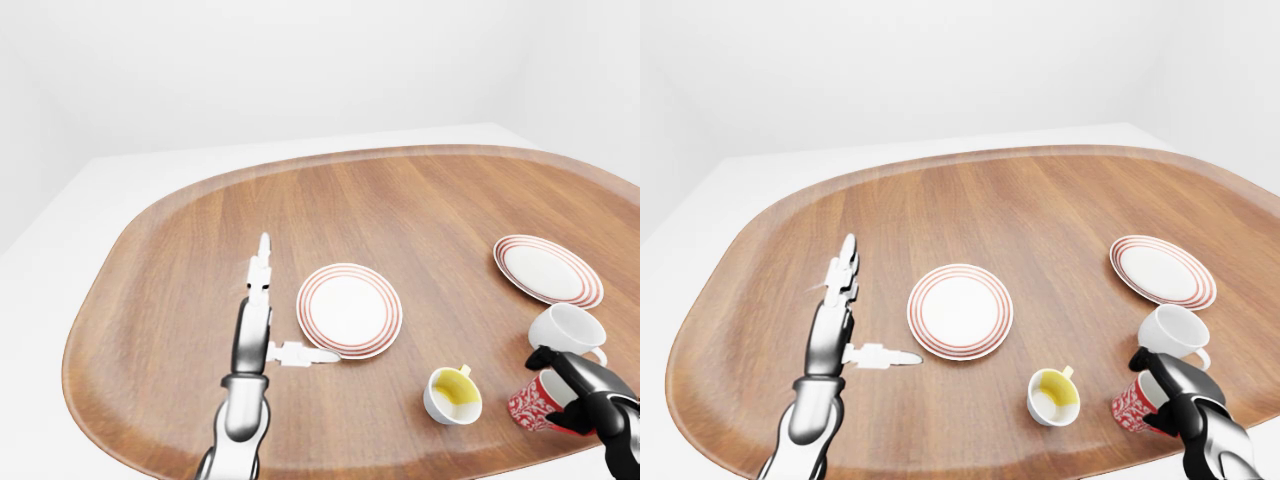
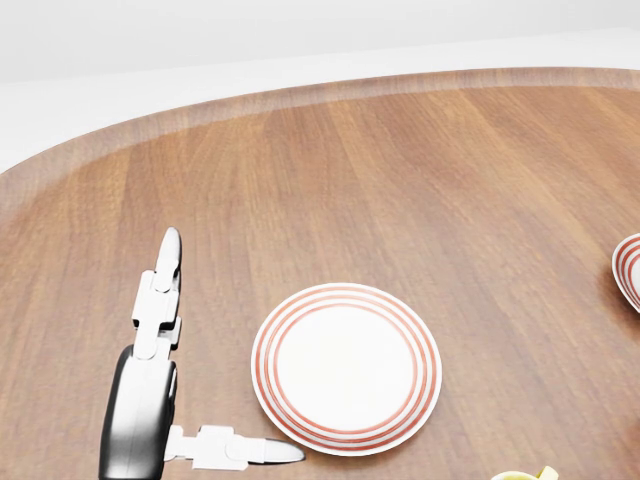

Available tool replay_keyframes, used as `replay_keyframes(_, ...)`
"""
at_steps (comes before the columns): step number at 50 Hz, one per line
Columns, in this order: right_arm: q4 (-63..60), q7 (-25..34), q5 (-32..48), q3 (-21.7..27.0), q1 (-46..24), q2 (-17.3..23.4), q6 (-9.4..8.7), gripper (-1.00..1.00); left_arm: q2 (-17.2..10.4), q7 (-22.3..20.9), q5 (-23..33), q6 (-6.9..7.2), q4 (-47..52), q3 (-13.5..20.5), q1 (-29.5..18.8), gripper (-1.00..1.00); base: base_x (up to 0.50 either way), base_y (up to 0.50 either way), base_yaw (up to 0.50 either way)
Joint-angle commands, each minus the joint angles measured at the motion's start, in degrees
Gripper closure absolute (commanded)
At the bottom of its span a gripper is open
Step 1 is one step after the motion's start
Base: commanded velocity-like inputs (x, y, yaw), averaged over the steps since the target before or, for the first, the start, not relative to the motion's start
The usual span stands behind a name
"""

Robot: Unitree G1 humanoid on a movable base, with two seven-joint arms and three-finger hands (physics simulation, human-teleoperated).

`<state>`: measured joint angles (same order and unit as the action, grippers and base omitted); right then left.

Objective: Put the red mug on the left plate.

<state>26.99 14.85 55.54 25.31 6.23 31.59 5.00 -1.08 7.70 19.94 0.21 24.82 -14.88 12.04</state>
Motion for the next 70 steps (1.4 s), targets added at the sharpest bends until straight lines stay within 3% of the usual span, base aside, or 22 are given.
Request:
replay_keyframes(1, 0.07, -0.72, -0.01, -0.6, 0.72, -2.51, 0.0, 1.0, -0.08, 0.11, 0.0, -0.07, 0.09, -0.09, 0.13, -1.0, 0.0, 0.0, 0.0)
replay_keyframes(21, -0.83, 0.04, 0.13, -0.16, 1.12, -2.53, 0.0, 1.0, -0.05, 0.0, -0.14, -0.1, -0.14, 0.06, -0.07, -1.0, 0.0, 0.0, 0.0)
replay_keyframes(26, -5.38, 3.26, 0.75, 1.48, 1.95, -3.1, 0.0, 1.0, -0.08, -0.08, -0.29, -0.25, -0.03, 0.2, 0.06, -1.0, 0.0, 0.0, 0.0)
replay_keyframes(31, -16.53, 12.3, 2.08, 4.62, 1.02, -4.11, 0.0, 1.0, -0.07, -0.04, -0.28, -0.41, 0.03, 0.2, 0.19, -1.0, 0.0, 0.0, 0.0)
replay_keyframes(33, -24.48, 20.0, 0.84, 6.55, -2.39, -3.17, 0.0, 1.0, -0.16, 0.01, -0.36, -0.54, 0.24, 0.28, 0.45, -1.0, 0.0, 0.0, 0.0)
replay_keyframes(35, -27.7, 24.07, 0.45, 7.21, -5.67, -2.23, 0.0, 1.0, -0.25, 0.02, -0.52, -0.73, 0.37, 0.37, 0.67, -1.0, 0.0, 0.0, 0.0)
replay_keyframes(38, -31.97, 25.15, -0.16, 4.89, -15.81, 1.57, -0.01, 1.0, -0.29, 0.07, -0.74, -1.03, 0.29, 0.64, 0.8, -1.0, 0.0, 0.0, 0.0)
replay_keyframes(39, -31.88, 25.15, 0.06, 3.75, -18.47, 2.5, -1.35, 1.0, -0.28, 0.11, -0.7, -1.08, 0.27, 0.64, 0.83, -1.0, 0.0, 0.0, 0.0)
replay_keyframes(40, -30.51, 25.15, 0.74, 0.89, -25.3, 3.74, -4.78, 1.0, -0.3, 0.14, -0.74, -1.21, 0.2, 0.71, 0.86, -1.0, 0.0, 0.0, 0.0)
replay_keyframes(41, -29.71, 25.15, 0.63, -0.87, -27.69, 4.45, -5.94, 1.0, -0.32, 0.12, -0.82, -1.3, 0.15, 0.79, 0.89, -1.0, 0.0, 0.0, 0.0)
replay_keyframes(43, -27.77, 25.15, 0.8, -4.54, -32.12, 4.85, -6.9, 1.0, -0.37, 0.1, -1.04, -1.58, 0.05, 1.06, 1.01, -1.0, 0.0, 0.0, 0.0)
replay_keyframes(47, -21.49, 25.15, 1.08, -10.69, -39.36, 1.99, -6.74, 1.0, -0.45, 0.05, -1.6, -2.42, -0.24, 1.53, 1.3, -1.0, 0.0, 0.0, 0.0)
replay_keyframes(52, -5.05, 17.65, 3.42, -17.77, -49.13, -2.57, -3.32, 1.0, -0.35, -0.17, -1.73, -2.47, -0.25, 1.87, 1.35, -1.0, 0.0, 0.0, 0.0)
replay_keyframes(55, 4.46, 12.03, 4.13, -21.03, -54.88, -6.41, 0.0, 1.0, -0.34, -0.11, -1.87, -2.65, -0.12, 2.08, 1.6, -1.0, 0.0, 0.0, 0.0)
replay_keyframes(57, 6.95, 9.99, 4.65, -21.75, -56.08, -7.44, 0.0, 1.0, -0.33, -0.05, -1.77, -2.62, 0.01, 2.05, 1.71, -1.0, 0.0, 0.0, 0.0)
replay_keyframes(61, 25.09, -2.75, 9.57, -27.86, -62.0, -14.83, 0.0, 1.0, -0.62, 0.31, -1.71, -2.53, 2.07, 1.79, 3.31, -1.0, 0.0, 0.0, 0.0)
replay_keyframes(70, 40.11, -17.12, 16.0, -32.21, -68.54, -23.07, 0.0, 1.0, -0.66, 0.61, -1.96, -3.01, 0.28, 1.91, 2.41, -1.0, 0.0, 0.0, 0.0)
